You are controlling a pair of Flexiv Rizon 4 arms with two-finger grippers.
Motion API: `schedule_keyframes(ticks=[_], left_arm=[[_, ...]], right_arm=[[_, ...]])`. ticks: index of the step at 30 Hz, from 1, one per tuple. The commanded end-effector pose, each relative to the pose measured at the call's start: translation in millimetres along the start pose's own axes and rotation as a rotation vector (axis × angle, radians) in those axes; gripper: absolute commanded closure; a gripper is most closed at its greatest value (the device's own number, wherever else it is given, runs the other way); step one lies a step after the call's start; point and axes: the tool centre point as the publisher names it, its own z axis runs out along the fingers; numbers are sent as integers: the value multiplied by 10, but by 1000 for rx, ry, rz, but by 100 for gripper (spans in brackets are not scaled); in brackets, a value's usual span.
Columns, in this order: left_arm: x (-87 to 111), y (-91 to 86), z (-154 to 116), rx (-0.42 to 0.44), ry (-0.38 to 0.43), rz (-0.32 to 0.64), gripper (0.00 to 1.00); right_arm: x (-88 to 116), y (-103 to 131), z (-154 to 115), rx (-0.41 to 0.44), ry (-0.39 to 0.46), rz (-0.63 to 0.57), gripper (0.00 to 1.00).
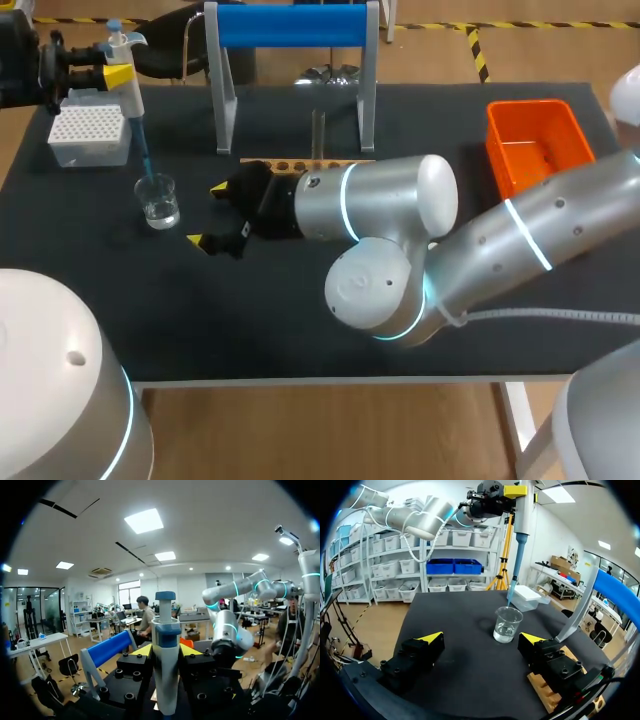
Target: Invert the test tube, pick up the pipette, mount the tip to pipette, aspirate from beaker and dispense into the tube, eject the tip, return the pipette, and cap with the stopper.
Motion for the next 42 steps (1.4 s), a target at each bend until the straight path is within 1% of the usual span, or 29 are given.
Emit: schedule_keyframes(ticks=[1,4,13,26,42], left_arm=[[-10,4,-6,2,3,1,100],[-10,4,-6,2,3,1,100],[-111,171,-52,24,0,-10,100],[-192,339,-57,27,16,-12,100],[-228,586,-38,25,31,-19,100]], right_arm=[[-14,-33,1,-19,6,0,0],[-14,-33,1,-19,6,0,0],[-14,-33,1,-19,6,0,0],[-14,-33,1,-19,6,0,0],[-14,-33,1,-19,6,0,0]])
